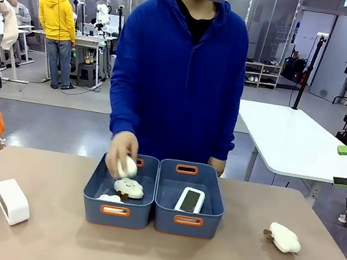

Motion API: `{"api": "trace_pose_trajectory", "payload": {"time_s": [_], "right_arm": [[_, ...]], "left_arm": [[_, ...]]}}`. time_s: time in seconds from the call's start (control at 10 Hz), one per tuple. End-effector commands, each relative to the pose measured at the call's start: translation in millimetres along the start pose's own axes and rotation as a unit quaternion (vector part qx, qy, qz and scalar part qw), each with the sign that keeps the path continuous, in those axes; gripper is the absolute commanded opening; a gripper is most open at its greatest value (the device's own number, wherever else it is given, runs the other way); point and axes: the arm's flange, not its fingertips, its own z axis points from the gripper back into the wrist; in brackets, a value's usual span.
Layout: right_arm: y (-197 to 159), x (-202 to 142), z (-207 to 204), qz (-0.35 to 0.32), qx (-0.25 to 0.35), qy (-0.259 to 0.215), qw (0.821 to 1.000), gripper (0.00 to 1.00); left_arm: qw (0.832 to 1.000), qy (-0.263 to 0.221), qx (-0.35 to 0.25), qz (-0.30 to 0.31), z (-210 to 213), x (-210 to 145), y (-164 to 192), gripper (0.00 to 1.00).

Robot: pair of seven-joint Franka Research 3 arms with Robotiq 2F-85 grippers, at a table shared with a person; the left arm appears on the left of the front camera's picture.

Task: Sort the digital clocks into the basket.
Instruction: Pick up the Digital clock from the table and place it into the empty Plastic storage basket.

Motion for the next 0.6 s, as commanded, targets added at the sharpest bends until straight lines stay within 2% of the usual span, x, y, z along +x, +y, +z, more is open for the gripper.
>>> {"api": "trace_pose_trajectory", "payload": {"time_s": [0.0,0.1,0.2,0.3,0.4,0.5], "right_arm": [[0,1,0,0.005,0.005,-0.001,1.0,1.0],[0,1,0,0.005,0.005,-0.001,1.0,1.0],[0,1,0,0.005,0.005,-0.001,1.0,1.0],[0,1,0,0.005,0.005,-0.001,1.0,1.0],[0,1,0,0.005,0.005,-0.001,1.0,1.0],[0,1,0,0.005,0.005,-0.001,1.0,1.0]], "left_arm": [[0.988,-0.035,0.003,0.151,-29,34,-1,1.0],[0.983,-0.049,-0.001,0.176,-43,38,-1,1.0],[0.979,-0.062,0.039,0.189,-53,39,0,1.0],[0.981,-0.065,0.061,0.173,-54,37,1,1.0],[0.984,-0.032,0.001,0.175,-47,32,6,1.0],[0.984,-0.032,0.001,0.175,-47,32,6,1.0]]}}
